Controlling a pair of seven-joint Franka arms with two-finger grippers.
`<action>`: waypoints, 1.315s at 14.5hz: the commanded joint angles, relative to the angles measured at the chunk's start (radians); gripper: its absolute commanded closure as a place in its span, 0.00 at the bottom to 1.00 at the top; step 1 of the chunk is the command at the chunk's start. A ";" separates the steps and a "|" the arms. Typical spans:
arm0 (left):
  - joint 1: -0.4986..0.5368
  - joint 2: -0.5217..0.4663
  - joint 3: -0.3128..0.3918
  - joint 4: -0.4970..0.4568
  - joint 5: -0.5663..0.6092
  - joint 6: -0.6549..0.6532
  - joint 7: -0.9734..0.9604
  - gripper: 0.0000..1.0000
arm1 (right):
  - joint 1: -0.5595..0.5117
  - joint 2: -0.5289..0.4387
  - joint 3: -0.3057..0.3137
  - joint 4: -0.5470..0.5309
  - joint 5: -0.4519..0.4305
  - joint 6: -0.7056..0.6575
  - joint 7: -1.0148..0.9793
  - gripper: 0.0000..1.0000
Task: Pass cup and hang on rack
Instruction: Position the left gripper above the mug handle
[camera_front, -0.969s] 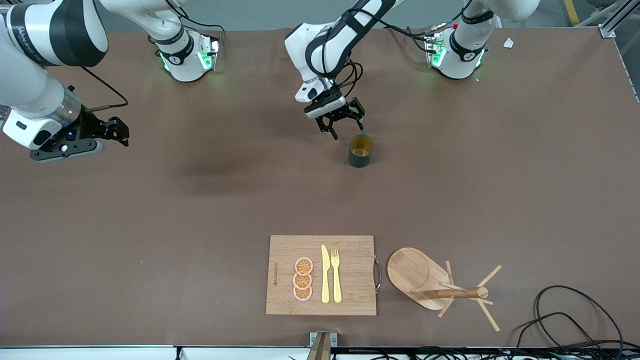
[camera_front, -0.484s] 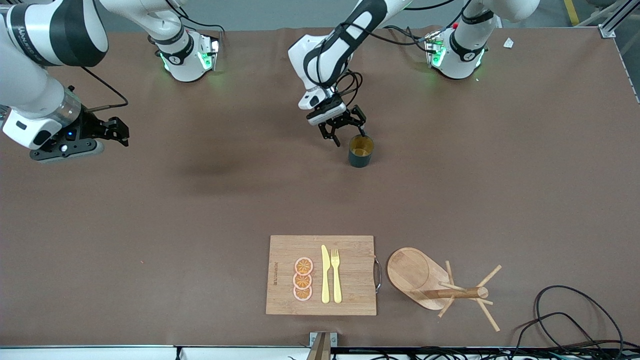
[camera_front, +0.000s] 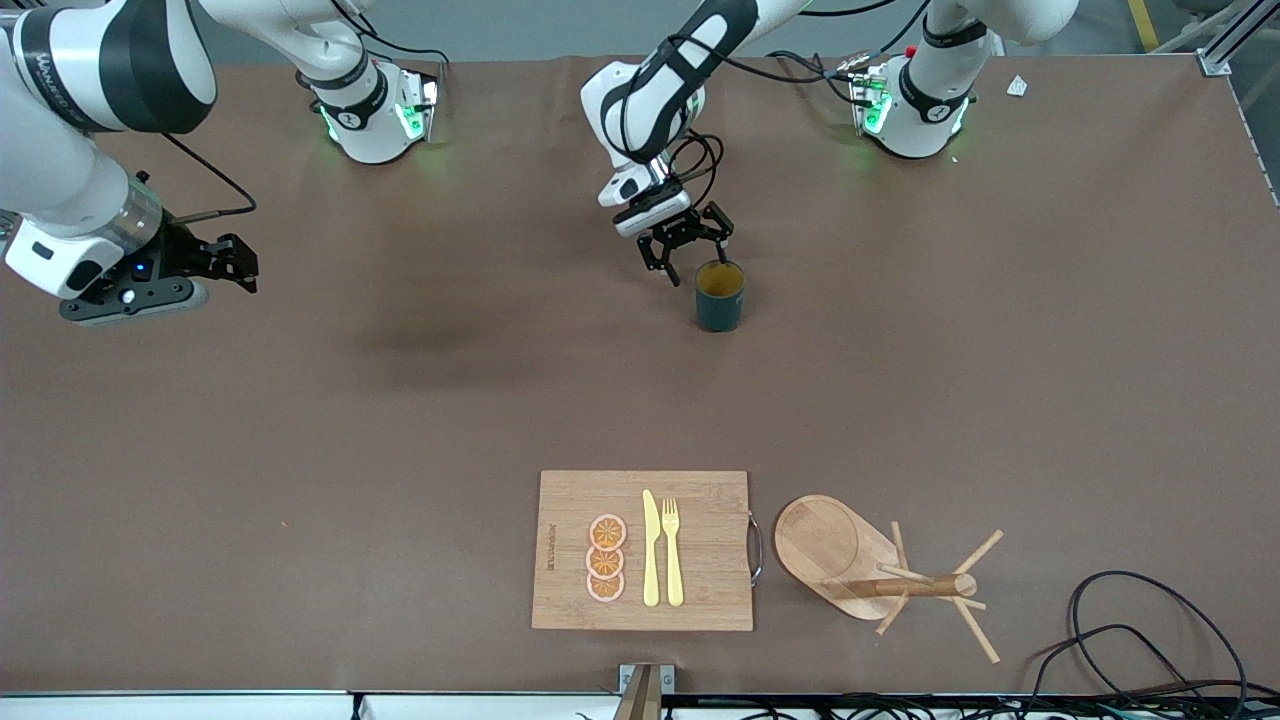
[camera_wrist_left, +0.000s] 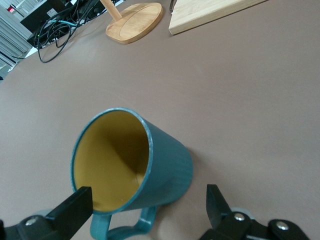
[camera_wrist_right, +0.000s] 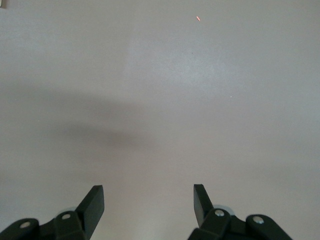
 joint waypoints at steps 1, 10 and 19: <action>0.011 -0.025 -0.001 -0.011 0.015 0.019 -0.019 0.00 | -0.019 -0.033 0.014 -0.031 -0.021 0.009 -0.011 0.19; 0.019 -0.089 -0.047 -0.038 -0.032 -0.070 -0.292 0.00 | -0.019 -0.031 0.014 -0.028 -0.021 0.008 -0.013 0.19; 0.015 -0.088 -0.064 -0.199 0.106 0.001 -0.449 0.00 | -0.019 -0.031 0.014 -0.026 -0.021 0.008 -0.013 0.19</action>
